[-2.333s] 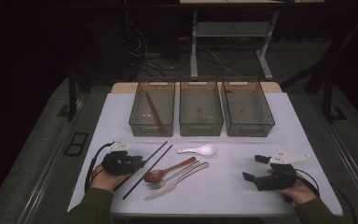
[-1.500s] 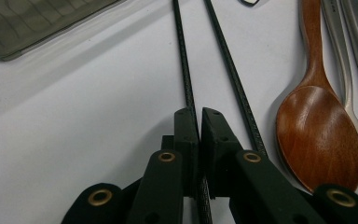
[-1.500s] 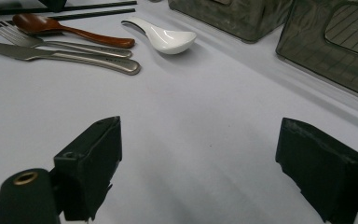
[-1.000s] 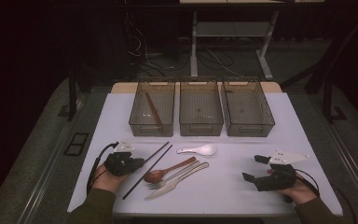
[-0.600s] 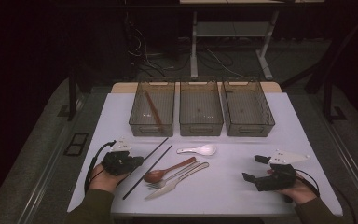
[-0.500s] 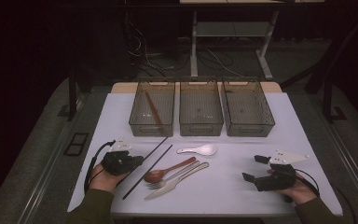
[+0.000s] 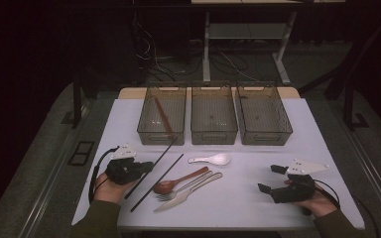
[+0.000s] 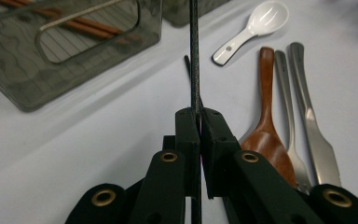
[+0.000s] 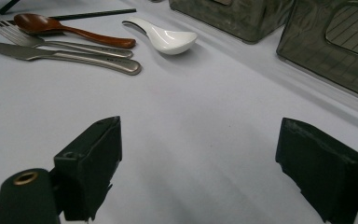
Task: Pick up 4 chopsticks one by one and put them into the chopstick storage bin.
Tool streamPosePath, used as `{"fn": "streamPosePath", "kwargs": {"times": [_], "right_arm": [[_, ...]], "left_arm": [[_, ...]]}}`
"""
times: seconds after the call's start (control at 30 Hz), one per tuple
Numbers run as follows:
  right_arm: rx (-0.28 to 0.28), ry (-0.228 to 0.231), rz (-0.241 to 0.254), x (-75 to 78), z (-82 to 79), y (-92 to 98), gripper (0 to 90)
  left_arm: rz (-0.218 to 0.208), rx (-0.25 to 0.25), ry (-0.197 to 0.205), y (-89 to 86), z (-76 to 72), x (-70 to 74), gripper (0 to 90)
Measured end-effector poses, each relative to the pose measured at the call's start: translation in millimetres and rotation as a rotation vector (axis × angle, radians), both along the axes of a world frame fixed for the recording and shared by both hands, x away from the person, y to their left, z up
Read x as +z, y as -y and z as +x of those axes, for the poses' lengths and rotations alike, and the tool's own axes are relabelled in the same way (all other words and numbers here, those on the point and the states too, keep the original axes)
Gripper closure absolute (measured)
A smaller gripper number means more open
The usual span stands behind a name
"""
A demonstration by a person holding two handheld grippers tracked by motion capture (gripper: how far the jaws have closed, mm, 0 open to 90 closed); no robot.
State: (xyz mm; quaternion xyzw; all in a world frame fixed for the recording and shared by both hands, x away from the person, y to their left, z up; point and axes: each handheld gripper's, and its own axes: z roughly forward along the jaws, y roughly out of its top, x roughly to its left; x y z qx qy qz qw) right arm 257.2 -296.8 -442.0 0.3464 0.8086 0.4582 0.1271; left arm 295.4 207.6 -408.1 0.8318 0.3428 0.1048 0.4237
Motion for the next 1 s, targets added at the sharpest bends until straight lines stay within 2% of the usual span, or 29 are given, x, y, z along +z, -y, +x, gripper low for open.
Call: {"fn": "streamPosePath", "kwargs": {"times": [0.23,0.57,0.8,1.0], "right_arm": [[0.002,-0.004,-0.003,-0.2,0.0,-0.6,14.0],[0.001,-0.005,-0.004,-0.9,0.3,-0.4,14.0],[-0.002,-0.006,-0.003,-0.9,0.4,-0.3,14.0],[-0.001,-0.006,-0.003,-1.0,0.3,-0.3,14.0]], "left_arm": [[-0.033,-0.004,0.029,1.4,3.5,9.9,84.9],[-0.107,-0.013,0.068,2.8,11.1,27.5,84.9],[-0.129,-0.013,0.094,5.1,24.6,39.9,84.9],[-0.142,-0.011,0.105,7.2,42.5,48.1,84.9]]}}
